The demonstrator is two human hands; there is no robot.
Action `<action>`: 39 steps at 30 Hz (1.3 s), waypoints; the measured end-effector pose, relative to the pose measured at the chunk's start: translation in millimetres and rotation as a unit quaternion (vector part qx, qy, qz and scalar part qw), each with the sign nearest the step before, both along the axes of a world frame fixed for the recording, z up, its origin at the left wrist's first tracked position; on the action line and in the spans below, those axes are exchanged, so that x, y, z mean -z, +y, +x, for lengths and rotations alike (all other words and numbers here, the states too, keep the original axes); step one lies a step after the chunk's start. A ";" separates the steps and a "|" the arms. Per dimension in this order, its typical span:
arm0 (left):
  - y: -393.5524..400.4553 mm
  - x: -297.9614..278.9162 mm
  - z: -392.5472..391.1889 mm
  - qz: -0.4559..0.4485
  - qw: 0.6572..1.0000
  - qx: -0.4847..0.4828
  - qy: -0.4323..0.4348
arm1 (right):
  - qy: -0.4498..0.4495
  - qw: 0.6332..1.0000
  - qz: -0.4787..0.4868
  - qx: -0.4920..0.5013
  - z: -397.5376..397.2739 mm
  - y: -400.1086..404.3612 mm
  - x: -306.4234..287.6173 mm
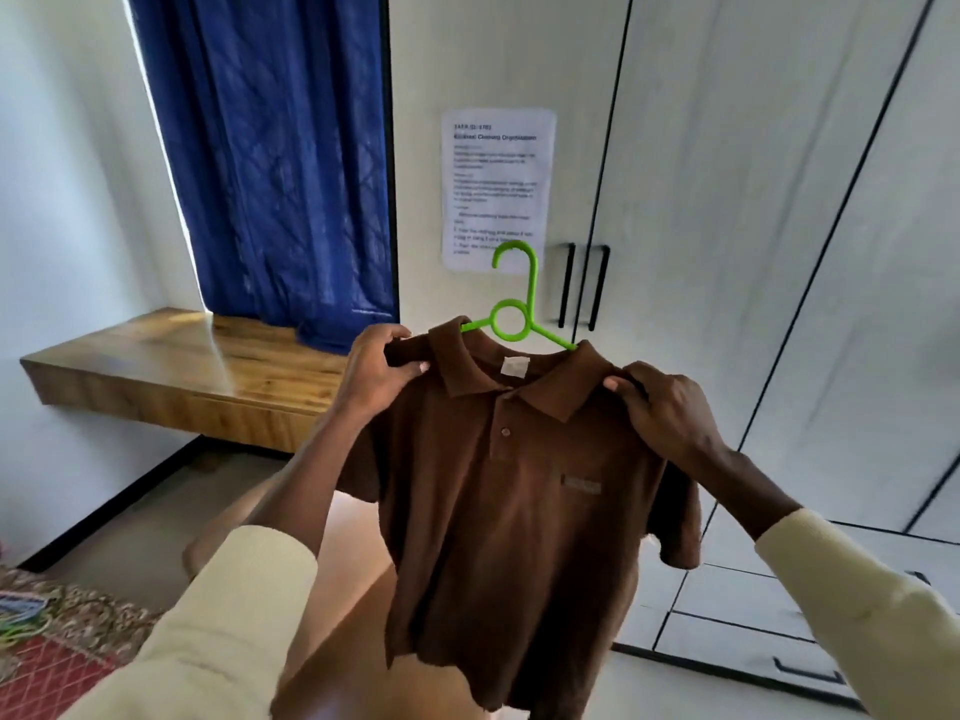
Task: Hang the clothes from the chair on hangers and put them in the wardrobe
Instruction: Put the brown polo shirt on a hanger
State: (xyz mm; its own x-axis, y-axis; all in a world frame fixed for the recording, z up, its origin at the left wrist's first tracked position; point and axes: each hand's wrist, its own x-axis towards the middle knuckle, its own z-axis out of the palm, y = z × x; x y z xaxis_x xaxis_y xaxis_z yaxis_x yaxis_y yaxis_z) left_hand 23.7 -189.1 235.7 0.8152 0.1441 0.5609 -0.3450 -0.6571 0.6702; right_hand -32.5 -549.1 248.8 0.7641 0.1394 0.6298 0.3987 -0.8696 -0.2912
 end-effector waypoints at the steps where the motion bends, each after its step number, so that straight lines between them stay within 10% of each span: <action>1: -13.4 -0.7 11.0 -0.016 1.000 0.005 0.003 | 0.003 1.000 0.000 0.013 6.0 -12.4 -4.0; 11: -148.0 -45.2 121.0 -0.199 0.978 0.051 0.044 | 0.022 0.993 0.018 0.119 50.4 -121.1 -7.5; 39: -236.9 -67.1 363.8 -0.108 0.972 0.199 0.070 | 0.002 0.992 0.022 0.126 238.2 -120.1 -12.8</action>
State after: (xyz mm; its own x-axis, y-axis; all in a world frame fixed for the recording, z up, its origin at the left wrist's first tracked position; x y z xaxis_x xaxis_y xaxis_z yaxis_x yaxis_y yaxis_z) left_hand 387.5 -426.1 302.8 0.8972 -0.0954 0.4313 -0.4373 -0.3292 0.8369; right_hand 205.7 -669.2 261.6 0.7739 -0.0849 0.6275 0.1683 -0.9277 -0.3331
